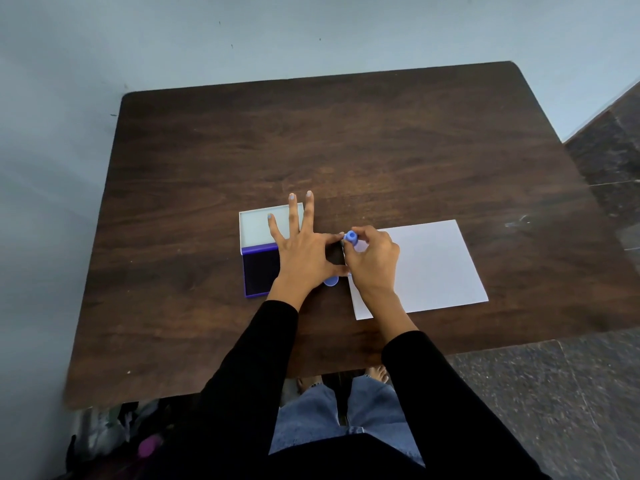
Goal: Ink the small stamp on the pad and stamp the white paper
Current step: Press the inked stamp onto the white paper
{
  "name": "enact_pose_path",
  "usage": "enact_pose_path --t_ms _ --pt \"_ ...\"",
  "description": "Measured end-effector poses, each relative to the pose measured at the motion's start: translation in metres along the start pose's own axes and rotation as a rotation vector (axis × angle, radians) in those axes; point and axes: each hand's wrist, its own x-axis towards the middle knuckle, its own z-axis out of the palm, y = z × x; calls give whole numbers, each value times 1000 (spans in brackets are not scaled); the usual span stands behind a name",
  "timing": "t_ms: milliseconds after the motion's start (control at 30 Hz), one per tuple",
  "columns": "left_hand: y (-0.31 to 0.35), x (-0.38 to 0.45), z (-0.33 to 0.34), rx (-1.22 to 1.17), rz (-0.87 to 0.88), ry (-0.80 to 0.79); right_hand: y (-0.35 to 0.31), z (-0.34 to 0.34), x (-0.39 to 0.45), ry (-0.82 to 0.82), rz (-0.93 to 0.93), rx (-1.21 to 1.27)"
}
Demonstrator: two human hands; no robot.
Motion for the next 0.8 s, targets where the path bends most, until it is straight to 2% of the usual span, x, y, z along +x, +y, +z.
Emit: enact_pose_path --t_ms 133,233,333,400,633,800 --pt "0 -1 -2 9 9 -2 -7 -7 0 50 6 69" --pt "0 -1 -1 24 -1 -16 -16 -28 8 263 130 390" --pt "-1 1 1 36 1 -9 -21 -51 21 355 256 663" --pt "0 2 1 40 10 6 -24 -63 29 399 277 776" --pt "0 3 1 18 13 8 -21 -75 42 466 286 931" --pt "-3 -3 -3 -99 -21 40 -21 -83 47 475 296 1000"
